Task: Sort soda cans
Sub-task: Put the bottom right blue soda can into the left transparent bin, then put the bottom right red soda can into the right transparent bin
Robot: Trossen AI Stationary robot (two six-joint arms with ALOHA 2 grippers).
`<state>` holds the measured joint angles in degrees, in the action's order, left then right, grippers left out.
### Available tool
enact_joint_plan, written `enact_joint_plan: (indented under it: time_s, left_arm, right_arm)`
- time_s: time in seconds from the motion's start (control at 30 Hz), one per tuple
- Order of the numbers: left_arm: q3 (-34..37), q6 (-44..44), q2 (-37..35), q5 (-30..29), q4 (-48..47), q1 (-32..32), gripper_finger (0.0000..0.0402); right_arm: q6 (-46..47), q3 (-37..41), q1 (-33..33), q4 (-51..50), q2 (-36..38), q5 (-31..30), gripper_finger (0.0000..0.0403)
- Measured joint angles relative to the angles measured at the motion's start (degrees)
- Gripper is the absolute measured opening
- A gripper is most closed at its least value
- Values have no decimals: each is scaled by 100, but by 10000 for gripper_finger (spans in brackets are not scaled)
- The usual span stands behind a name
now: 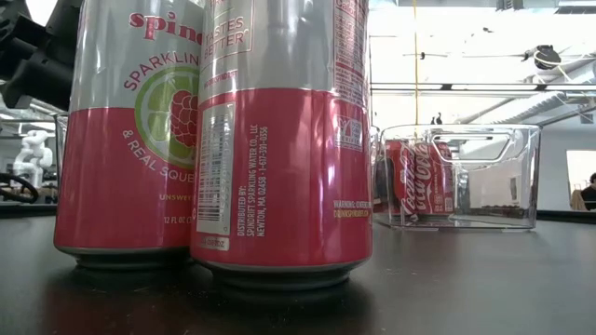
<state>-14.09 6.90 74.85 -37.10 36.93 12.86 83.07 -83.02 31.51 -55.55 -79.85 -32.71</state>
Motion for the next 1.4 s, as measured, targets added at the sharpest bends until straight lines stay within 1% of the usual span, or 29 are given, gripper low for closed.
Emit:
enact_joint_plan:
  time_s: [0.27,0.47,0.6,0.77,0.9,1.2,1.27,1.4]
  left_arm:
    - [-78,11,0,-9,-13,0,304]
    - [-78,12,-100,-144,-115,0,304]
    - [-78,15,-437,-307,-549,0,304]
    - [-78,-28,-984,-322,-873,0,304]
    - [-78,-176,-1386,-367,-954,0,304]
    - [-80,-184,-2121,-371,-1002,1,304]
    - [-159,-172,-2290,-371,-1256,5,304]
    - [-554,-144,-2604,-371,-1959,104,304]
  right_arm:
    - [-20,0,0,2,0,-2,277]
    - [-66,0,0,4,0,-2,277]
    - [-125,0,0,4,0,-2,277]
    - [-152,0,0,4,0,-2,277]
    - [-192,0,0,4,0,-4,277]
    - [-277,0,-2,4,0,-4,277]
    - [-320,0,-2,4,0,-4,277]
    - [-424,0,-2,2,0,-7,277]
